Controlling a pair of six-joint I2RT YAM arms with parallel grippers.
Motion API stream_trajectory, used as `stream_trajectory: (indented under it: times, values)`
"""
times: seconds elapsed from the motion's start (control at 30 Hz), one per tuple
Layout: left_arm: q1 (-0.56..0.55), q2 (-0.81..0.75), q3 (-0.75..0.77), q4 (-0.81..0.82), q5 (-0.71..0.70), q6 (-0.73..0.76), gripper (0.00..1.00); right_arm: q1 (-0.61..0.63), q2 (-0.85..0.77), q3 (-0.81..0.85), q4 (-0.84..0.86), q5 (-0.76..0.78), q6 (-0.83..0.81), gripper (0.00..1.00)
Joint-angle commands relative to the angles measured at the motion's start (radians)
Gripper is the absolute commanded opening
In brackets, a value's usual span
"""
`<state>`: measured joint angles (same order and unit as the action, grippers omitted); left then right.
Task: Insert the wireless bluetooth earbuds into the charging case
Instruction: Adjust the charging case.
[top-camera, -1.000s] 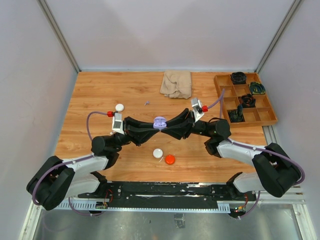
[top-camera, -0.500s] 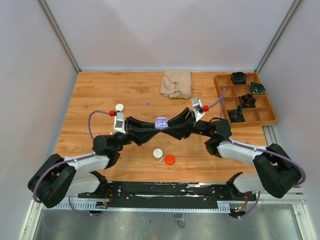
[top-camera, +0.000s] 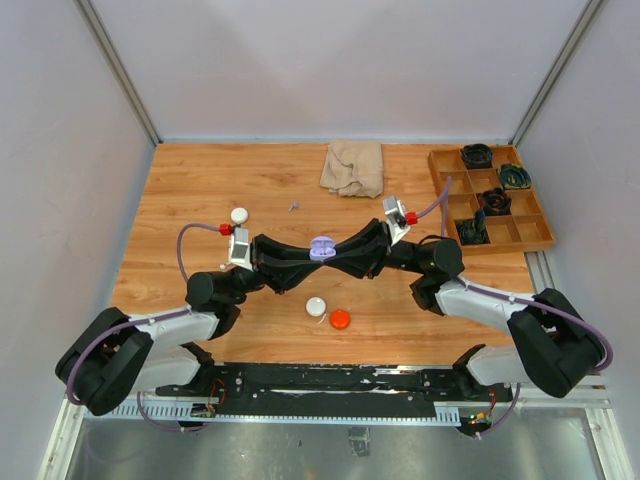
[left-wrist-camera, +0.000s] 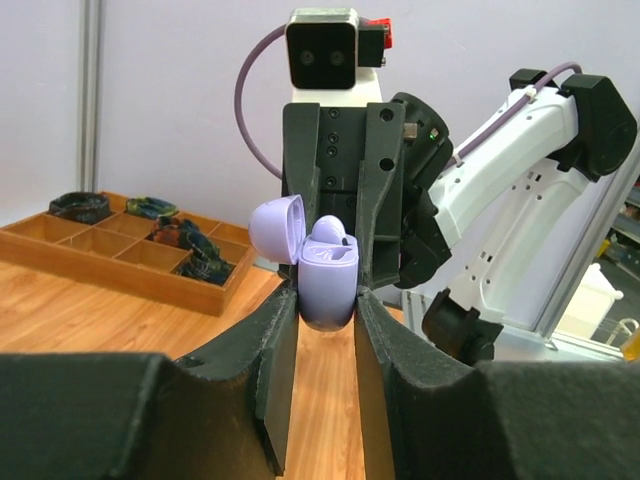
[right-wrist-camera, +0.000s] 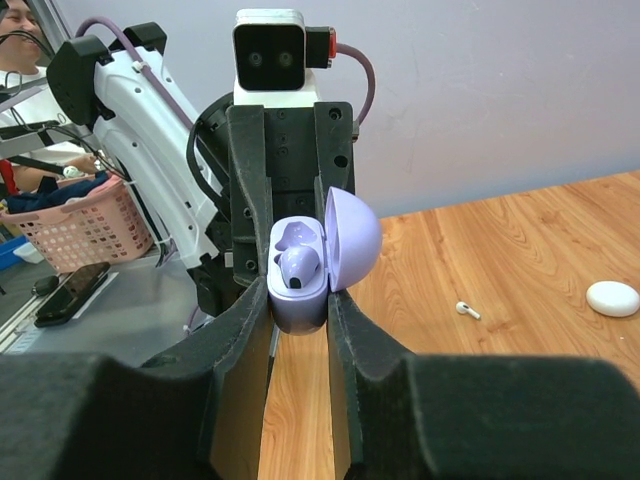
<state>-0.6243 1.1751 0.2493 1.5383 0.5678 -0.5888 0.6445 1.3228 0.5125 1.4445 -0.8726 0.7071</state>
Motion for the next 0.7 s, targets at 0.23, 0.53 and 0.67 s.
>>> stream_trajectory:
  times: [0.23, 0.53, 0.67]
  values:
    - [-0.005, -0.108, -0.041, -0.044, -0.117, 0.096, 0.53, -0.065, -0.099, -0.035, -0.113, -0.062, -0.240, 0.01]
    - [-0.005, -0.281, 0.143, -0.825, -0.328, 0.228, 0.64, -0.066, -0.204, -0.088, -0.414, -0.004, -0.624, 0.01]
    - [-0.005, -0.242, 0.249, -1.097, -0.438, 0.251, 0.65, -0.066, -0.232, -0.123, -0.456, 0.032, -0.702, 0.01]
